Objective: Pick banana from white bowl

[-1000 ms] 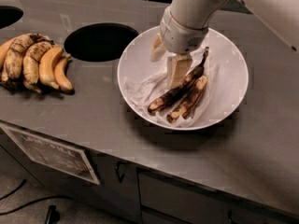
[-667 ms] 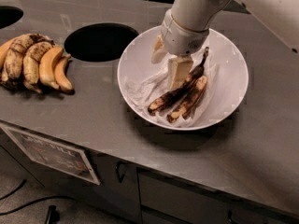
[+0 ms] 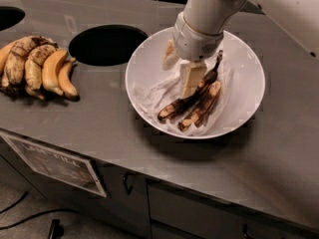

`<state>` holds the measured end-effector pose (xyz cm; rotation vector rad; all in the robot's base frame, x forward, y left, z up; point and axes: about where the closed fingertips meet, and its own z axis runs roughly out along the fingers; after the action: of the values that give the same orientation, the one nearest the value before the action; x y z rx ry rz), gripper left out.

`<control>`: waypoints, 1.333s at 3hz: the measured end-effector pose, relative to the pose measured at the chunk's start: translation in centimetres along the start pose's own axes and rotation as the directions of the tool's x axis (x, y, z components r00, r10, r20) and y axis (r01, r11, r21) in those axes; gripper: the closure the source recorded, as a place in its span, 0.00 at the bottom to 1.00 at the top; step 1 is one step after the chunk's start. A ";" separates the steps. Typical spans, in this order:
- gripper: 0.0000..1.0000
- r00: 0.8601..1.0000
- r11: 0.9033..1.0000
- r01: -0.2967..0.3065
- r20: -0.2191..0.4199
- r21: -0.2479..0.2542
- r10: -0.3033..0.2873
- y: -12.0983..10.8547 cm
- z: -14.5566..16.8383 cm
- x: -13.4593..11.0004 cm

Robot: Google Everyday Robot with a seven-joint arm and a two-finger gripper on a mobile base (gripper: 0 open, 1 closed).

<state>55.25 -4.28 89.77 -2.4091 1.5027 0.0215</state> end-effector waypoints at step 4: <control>0.42 1.000 0.999 -0.015 0.003 -0.049 0.015 0.9 1.0 0.8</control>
Offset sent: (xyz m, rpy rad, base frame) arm -0.0049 -0.0144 -0.0111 -0.0181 0.0543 -0.0092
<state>54.93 -5.14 88.49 -2.4344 1.5364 0.0664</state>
